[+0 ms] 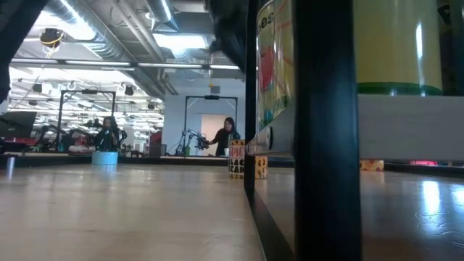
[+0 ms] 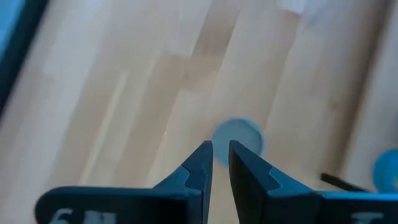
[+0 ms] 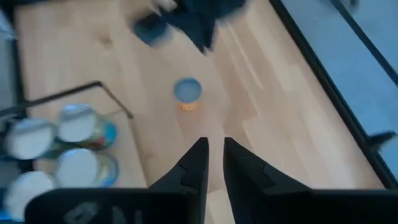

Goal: Pick and place cans onto a shelf
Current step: Put the bottom canned pineapple rings on the shelf

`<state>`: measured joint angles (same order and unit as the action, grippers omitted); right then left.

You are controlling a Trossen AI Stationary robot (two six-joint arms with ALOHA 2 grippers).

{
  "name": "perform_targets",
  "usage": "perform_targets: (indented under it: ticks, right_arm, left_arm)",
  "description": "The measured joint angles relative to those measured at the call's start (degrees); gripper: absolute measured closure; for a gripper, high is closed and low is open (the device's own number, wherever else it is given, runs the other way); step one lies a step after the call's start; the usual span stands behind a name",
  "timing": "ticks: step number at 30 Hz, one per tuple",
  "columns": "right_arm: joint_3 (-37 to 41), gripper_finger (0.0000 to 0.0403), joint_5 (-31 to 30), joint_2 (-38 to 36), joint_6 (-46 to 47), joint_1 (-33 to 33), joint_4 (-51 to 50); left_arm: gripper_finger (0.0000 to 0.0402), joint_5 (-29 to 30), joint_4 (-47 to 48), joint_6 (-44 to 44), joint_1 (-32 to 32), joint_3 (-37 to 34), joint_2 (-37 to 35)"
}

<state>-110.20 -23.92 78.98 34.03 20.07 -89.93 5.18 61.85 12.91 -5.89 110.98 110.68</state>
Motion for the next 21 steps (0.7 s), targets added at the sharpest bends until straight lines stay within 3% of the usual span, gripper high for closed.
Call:
perform_targets:
  ticks: [7,13,21]
  right_arm:
    - [7.4,0.0351,5.9,0.1,-4.5,-6.1,5.5]
    - [12.3,0.0351,14.7,2.1,-11.9,-13.4,16.8]
    - [13.2,0.0351,17.3,8.0,-17.0,-20.5,20.0]
  left_arm:
    - [0.0357,4.0,1.1,0.6,3.0,0.6,-10.0]
    - [0.0357,9.5,5.7,5.0,5.7,0.6,-16.8]
    - [0.0357,15.5,11.7,12.2,8.9,0.5,-23.5]
